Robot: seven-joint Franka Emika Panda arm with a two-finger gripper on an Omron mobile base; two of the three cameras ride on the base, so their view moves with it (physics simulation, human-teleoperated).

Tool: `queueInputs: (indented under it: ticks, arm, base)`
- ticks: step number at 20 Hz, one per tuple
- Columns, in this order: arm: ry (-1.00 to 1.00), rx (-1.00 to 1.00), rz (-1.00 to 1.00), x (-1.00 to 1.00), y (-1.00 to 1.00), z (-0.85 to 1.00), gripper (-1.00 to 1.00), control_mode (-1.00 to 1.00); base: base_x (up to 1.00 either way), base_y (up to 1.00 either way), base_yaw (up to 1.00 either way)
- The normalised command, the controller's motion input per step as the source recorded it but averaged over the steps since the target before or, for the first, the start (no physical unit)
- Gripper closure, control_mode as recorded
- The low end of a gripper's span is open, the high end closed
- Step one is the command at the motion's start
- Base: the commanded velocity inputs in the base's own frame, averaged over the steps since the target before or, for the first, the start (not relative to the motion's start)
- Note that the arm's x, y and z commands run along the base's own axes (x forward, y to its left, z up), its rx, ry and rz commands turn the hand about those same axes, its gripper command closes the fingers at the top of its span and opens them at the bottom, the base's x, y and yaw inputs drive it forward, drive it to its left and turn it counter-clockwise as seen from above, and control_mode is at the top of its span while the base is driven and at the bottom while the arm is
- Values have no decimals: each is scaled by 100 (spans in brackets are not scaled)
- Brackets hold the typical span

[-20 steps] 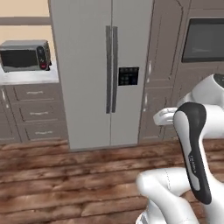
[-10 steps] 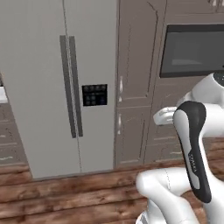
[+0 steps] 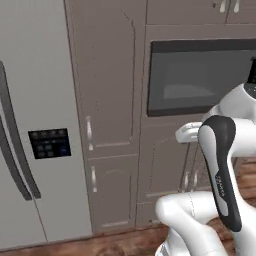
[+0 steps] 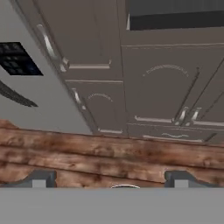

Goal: Navigate to the microwave.

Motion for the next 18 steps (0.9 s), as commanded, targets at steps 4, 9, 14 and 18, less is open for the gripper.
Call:
queueInputs:
  ticks: [4,9,14,18]
  arm:
    - [0,0,0,0,0,0,-100,100]
    - [0,0,0,0,0,0,-100,100]
    - [0,0,0,0,0,0,-100,100]
    - [0,0,0,0,0,0,-100,100]
  base:
    - [100,-100,-7]
    - [100,-99,-10]
    - [39,-38,0]
    - [0,-3,0]
